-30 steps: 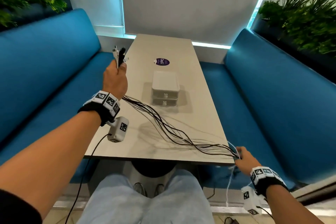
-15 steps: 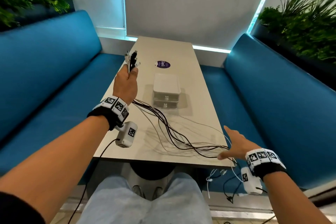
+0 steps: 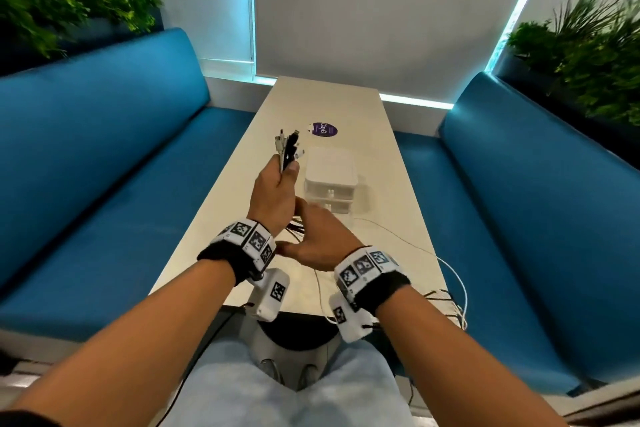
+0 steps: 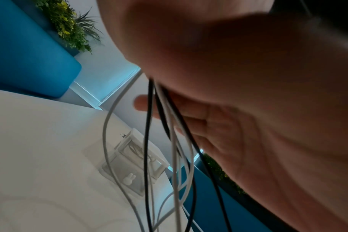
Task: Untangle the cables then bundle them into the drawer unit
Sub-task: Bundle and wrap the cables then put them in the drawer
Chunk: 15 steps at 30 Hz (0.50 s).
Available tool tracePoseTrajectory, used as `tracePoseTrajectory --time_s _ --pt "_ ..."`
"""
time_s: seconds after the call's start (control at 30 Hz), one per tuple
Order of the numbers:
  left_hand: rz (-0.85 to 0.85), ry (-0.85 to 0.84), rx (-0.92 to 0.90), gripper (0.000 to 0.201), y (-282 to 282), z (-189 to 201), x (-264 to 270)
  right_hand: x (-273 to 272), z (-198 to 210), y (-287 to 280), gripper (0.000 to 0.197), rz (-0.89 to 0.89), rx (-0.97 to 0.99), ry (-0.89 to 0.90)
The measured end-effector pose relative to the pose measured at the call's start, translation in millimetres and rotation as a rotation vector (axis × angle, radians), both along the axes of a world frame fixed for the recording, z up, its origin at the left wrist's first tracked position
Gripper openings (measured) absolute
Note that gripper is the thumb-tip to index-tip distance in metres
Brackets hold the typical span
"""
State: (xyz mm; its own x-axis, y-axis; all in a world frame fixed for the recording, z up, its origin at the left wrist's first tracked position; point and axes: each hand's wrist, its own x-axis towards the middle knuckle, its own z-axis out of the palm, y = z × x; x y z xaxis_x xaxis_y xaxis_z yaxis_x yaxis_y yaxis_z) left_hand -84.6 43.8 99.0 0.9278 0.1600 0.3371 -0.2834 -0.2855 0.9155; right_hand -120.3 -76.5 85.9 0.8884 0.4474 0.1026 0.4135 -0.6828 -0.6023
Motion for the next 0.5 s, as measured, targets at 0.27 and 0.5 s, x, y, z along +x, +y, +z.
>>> tracePoseTrajectory --time_s 0.27,0.5 --pt "-0.031 0.141 -0.104 0.014 18.8 -31.5 -4.3 2.0 -39.4 19.9 0.039 -0.036 -0.06 0.13" --pt "-0.082 0.224 -0.313 0.026 11.1 -36.7 -13.9 -2.3 -51.0 16.9 0.022 -0.058 -0.025 0.227"
